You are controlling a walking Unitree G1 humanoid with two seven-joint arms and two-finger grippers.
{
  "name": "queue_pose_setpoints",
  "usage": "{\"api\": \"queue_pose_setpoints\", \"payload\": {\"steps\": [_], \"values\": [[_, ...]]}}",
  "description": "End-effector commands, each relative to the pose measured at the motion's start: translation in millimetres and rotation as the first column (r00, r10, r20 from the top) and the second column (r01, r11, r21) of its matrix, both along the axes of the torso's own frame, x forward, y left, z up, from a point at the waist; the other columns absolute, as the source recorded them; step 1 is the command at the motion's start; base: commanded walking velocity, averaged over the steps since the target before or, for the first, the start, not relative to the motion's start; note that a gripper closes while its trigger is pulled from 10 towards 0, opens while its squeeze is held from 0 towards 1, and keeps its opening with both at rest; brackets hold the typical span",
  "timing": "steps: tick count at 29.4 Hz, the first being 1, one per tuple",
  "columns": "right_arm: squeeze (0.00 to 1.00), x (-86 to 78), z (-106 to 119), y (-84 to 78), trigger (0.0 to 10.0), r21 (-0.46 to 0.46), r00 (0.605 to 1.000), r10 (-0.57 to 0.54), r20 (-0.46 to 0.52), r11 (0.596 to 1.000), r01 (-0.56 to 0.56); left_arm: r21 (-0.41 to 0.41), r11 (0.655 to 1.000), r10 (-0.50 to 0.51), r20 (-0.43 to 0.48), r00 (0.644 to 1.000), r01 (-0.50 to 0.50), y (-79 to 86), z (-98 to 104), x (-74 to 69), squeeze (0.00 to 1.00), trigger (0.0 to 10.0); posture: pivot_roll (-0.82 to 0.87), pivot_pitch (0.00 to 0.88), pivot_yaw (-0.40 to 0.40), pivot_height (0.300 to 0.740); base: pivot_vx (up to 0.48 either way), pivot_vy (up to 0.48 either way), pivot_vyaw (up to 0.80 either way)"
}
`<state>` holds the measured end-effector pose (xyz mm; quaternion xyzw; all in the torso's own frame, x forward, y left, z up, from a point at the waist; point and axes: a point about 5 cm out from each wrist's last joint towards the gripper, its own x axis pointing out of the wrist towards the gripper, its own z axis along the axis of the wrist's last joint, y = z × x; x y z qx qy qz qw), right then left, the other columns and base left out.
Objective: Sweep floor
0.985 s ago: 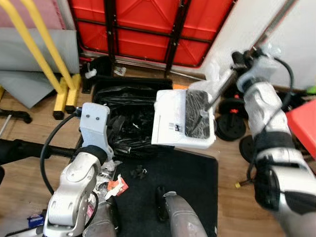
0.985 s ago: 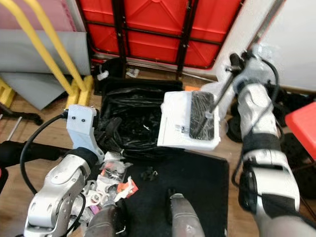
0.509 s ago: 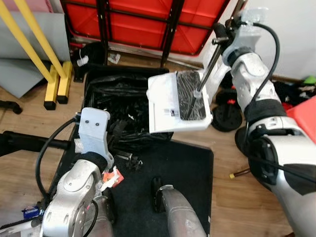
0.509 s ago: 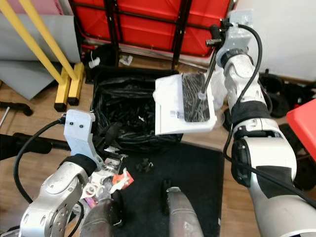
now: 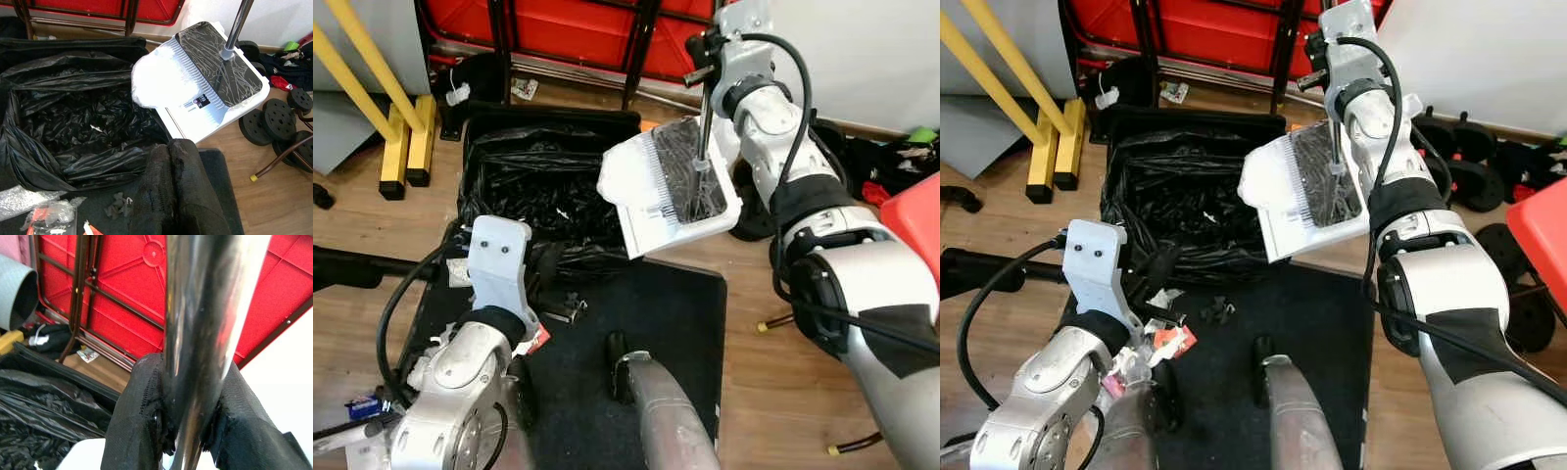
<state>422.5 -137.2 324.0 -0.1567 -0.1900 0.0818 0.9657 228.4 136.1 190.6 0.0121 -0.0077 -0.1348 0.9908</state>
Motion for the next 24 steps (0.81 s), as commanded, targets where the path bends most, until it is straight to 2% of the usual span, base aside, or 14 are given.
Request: {"api": "queue_pose_setpoints", "payload": {"steps": [1, 3, 4, 16, 20, 22, 24], "values": [[0.00, -3.8, 22.2, -2.4, 10.0, 0.006, 0.995, -0.015, 0.104, 1.000, 0.014, -0.015, 1.000, 0.015, -0.025, 1.000, -0.016, -1.3, -2.9, -4.9, 0.00, 10.0, -0.10, 0.461, -0.237, 0.740, 0.000, 0.000, 0.00], [0.00, -3.9, 23.4, -2.2, 10.0, 0.026, 0.994, -0.011, 0.106, 1.000, 0.008, -0.015, 1.000, 0.016, -0.026, 1.000, -0.016, -1.2, -2.6, -5.3, 0.00, 10.0, -0.11, 0.462, -0.237, 0.740, 0.000, 0.000, 0.00], [0.00, -4.2, 26.6, -2.1, 10.0, 0.069, 0.994, -0.005, 0.113, 0.998, -0.002, -0.014, 1.000, 0.017, -0.027, 0.999, -0.017, -0.9, -2.1, -5.2, 0.00, 10.0, -0.11, 0.462, -0.238, 0.740, 0.000, 0.000, 0.00], [0.00, -5.0, 33.4, -0.5, 10.0, 0.197, 0.991, 0.053, 0.122, 0.978, -0.076, -0.013, 1.000, 0.019, -0.033, 0.999, -0.019, -1.6, -1.7, -3.9, 0.00, 10.0, -0.11, 0.463, -0.240, 0.740, 0.000, 0.000, 0.00], [0.00, -4.9, 29.5, 5.7, 10.0, 0.177, 0.989, 0.097, 0.111, 0.977, -0.116, -0.013, 1.000, 0.020, -0.035, 0.999, -0.020, -2.0, -1.5, -3.7, 0.00, 10.0, -0.11, 0.462, -0.240, 0.740, 0.000, 0.000, 0.00], [0.00, -4.3, 27.0, 7.9, 10.0, 0.120, 0.992, 0.074, 0.105, 0.989, -0.086, -0.013, 1.000, 0.019, -0.035, 0.999, -0.020, -2.2, -1.5, -3.6, 0.00, 10.0, -0.11, 0.462, -0.240, 0.740, 0.000, 0.000, 0.00], [0.00, -4.1, 26.5, 8.2, 10.0, 0.104, 0.992, 0.065, 0.104, 0.992, -0.076, -0.013, 1.000, 0.019, -0.035, 0.999, -0.020, -2.3, -1.5, -3.6, 0.00, 10.0, -0.11, 0.462, -0.240, 0.740, 0.000, 0.000, 0.00]]}}
